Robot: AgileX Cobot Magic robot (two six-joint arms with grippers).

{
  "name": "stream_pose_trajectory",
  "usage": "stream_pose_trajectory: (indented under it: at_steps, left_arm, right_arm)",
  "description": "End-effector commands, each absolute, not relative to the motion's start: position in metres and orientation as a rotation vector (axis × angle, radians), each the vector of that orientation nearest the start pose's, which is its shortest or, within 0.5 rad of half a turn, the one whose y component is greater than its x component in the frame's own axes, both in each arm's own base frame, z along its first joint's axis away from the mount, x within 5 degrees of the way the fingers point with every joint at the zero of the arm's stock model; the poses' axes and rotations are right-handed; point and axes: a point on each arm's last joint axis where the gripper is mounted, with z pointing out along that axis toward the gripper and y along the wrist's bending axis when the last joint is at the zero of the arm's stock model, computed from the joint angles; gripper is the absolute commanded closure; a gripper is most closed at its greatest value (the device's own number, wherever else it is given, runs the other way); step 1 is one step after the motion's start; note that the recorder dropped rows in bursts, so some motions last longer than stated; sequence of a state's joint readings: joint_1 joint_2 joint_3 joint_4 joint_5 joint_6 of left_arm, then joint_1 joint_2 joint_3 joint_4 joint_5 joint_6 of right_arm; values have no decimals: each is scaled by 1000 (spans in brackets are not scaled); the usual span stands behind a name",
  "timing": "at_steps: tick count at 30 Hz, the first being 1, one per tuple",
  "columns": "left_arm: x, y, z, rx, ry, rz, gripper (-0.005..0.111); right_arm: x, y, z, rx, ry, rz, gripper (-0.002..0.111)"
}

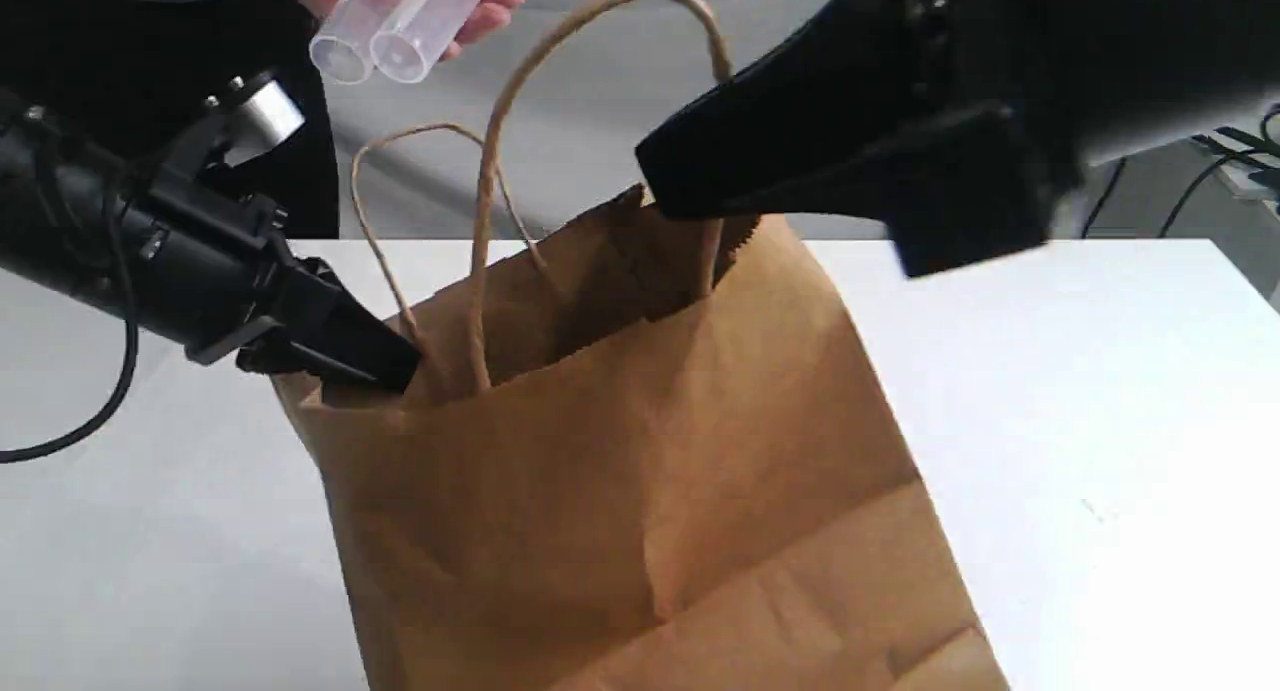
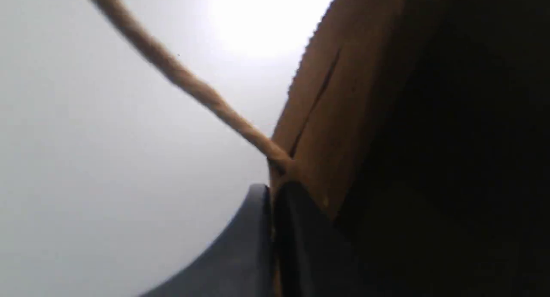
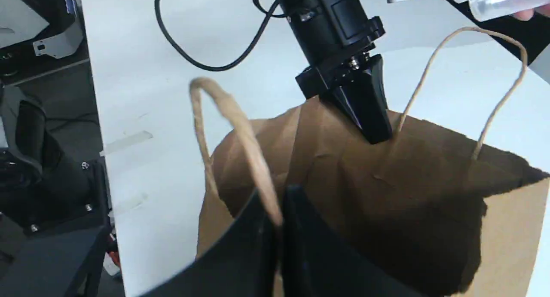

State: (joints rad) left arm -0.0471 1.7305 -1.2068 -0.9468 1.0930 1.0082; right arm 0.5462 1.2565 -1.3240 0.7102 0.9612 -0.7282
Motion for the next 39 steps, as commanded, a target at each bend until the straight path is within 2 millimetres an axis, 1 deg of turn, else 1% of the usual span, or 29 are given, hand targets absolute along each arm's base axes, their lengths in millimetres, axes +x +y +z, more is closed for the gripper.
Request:
stream_pose_trajectory:
  at_steps: [1,4,7,15,22,32,35,37,39]
  left_arm:
    - [335,-79,246,739,2412,-979,107]
    - [336,-79,246,733,2409,-971,107]
    - [337,-78,246,731,2409,-963,107]
    - [337,-78,245,726,2409,-959,107]
    - [337,-78,245,723,2410,-959,107]
    - [336,-78,246,728,2411,-965,107]
    - [338,-79,252,741,2398,-968,107]
    - [341,-80,263,772,2371,-985,107]
    - [345,-81,278,779,2335,-977,107]
  right_arm:
    - [202,182,408,-1139,1939,826,108]
    - [206,184,405,-1132,1948,824,108]
    - [206,184,407,-1127,1941,821,108]
    - [204,183,429,-1130,1870,813,108]
    - [205,184,426,-1158,1891,808,108]
    - [205,183,425,-1161,1892,799,108]
    - [206,181,423,-1180,1899,752,108]
    - [206,179,420,-1216,1917,707,108]
    - [206,178,418,-1237,1928,685,108]
